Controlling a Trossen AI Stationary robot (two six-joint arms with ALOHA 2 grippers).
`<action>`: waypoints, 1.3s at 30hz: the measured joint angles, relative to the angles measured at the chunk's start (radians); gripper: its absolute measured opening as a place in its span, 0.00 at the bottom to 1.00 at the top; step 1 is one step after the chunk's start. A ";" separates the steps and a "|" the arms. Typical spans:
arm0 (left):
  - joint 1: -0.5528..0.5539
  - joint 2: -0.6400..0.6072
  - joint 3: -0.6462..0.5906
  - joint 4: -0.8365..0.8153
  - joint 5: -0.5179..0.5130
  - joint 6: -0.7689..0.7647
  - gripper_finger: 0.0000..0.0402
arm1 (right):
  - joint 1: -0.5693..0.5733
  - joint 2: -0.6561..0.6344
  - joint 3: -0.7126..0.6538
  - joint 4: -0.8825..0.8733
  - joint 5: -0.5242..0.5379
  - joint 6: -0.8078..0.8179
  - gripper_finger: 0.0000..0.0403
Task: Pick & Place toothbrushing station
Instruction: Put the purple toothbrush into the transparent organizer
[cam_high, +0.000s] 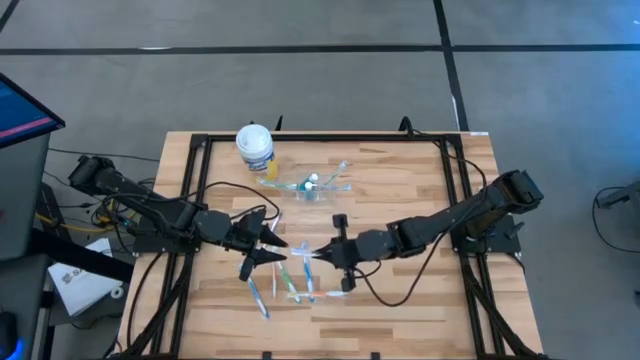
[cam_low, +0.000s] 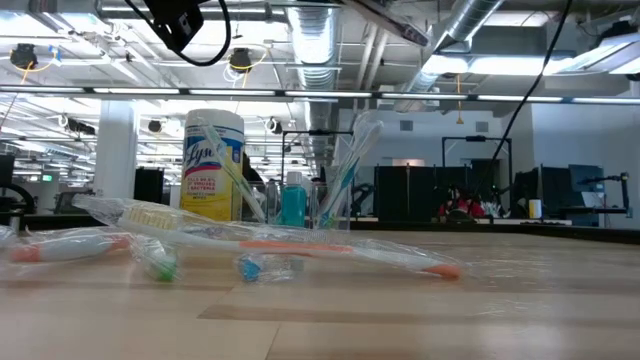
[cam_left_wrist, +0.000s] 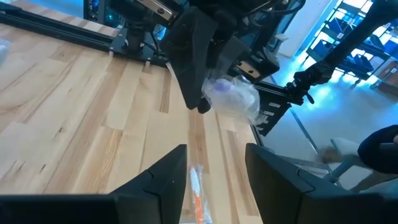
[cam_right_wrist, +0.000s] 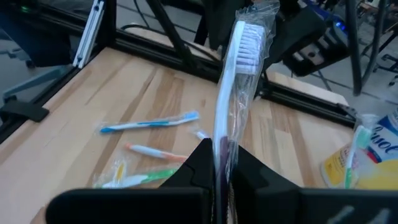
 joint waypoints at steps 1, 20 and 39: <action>0.000 0.000 0.000 0.000 0.000 0.002 0.39 | 0.000 0.000 0.000 0.003 0.000 -0.001 0.03; 0.000 0.000 0.000 0.040 -0.079 0.096 0.39 | -0.070 -0.012 -0.212 0.536 -0.081 0.055 0.03; 0.000 0.036 0.000 0.234 -0.165 0.334 0.39 | -0.104 -0.011 -0.212 0.627 -0.136 0.066 0.03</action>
